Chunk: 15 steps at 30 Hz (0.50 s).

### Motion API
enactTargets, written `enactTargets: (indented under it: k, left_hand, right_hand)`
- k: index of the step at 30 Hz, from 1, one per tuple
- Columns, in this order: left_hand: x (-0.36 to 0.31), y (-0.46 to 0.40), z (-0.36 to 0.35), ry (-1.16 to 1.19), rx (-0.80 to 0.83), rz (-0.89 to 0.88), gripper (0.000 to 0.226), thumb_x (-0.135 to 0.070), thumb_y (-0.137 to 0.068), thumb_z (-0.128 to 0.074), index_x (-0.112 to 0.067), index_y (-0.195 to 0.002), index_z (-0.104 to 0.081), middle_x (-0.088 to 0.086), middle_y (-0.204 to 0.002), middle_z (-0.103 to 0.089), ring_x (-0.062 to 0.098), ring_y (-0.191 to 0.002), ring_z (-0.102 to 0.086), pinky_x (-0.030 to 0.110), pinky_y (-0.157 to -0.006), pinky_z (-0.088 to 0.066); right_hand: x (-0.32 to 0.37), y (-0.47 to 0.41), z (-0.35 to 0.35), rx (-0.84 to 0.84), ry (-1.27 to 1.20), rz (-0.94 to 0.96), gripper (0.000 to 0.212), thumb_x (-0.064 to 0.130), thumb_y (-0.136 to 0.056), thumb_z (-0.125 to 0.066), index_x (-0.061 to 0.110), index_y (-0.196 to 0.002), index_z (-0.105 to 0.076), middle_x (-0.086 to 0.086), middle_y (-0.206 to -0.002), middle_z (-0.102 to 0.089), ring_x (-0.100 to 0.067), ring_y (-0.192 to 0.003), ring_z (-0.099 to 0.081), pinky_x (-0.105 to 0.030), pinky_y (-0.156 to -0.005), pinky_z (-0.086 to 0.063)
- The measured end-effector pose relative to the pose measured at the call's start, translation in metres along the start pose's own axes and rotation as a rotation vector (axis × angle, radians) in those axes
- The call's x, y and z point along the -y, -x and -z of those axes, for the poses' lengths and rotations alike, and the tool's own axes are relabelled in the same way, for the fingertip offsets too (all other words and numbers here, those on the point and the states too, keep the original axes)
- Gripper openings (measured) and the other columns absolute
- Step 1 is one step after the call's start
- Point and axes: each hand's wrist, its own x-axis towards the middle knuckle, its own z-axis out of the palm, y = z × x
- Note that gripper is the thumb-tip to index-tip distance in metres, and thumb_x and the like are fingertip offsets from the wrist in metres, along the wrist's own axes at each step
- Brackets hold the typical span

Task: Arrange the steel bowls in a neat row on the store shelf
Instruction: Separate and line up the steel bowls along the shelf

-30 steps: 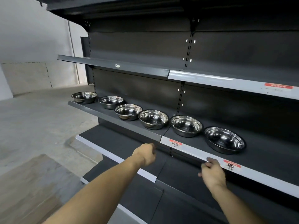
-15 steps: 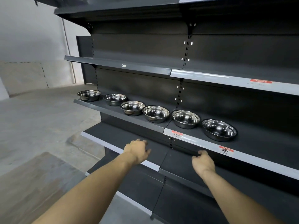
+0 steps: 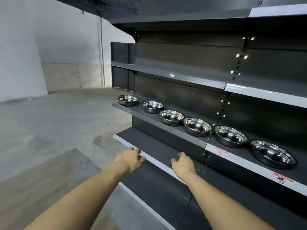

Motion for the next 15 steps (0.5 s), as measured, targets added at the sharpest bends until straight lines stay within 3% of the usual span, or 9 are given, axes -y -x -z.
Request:
enactTargets:
  k: [7,15]
  left_hand:
    - [0.112,-0.015,0.029,0.015,-0.002,0.063,0.050,-0.049,-0.097,-0.039,-0.019,-0.137,-0.048,0.009,-0.136,-0.051,0.031,-0.121,-0.055,0.043,-0.098,-0.047]
    - [0.190,-0.043,0.045,0.029,0.020,0.055,0.051,-0.044,-0.099,-0.039,-0.016,-0.141,-0.045,0.011,-0.138,-0.050,0.031,-0.125,-0.051,0.039,-0.101,-0.043]
  right_hand:
    - [0.107,0.012,-0.082,0.056,0.080,0.215,0.048,0.028,-0.100,-0.044,0.016,-0.146,-0.042,-0.007,-0.145,-0.045,-0.028,-0.131,-0.046,-0.040,-0.106,-0.043]
    - [0.172,-0.006,-0.136,0.088,0.142,0.224,0.048,0.029,-0.100,-0.045,0.016,-0.146,-0.041,-0.007,-0.145,-0.045,-0.028,-0.132,-0.045,-0.041,-0.107,-0.043]
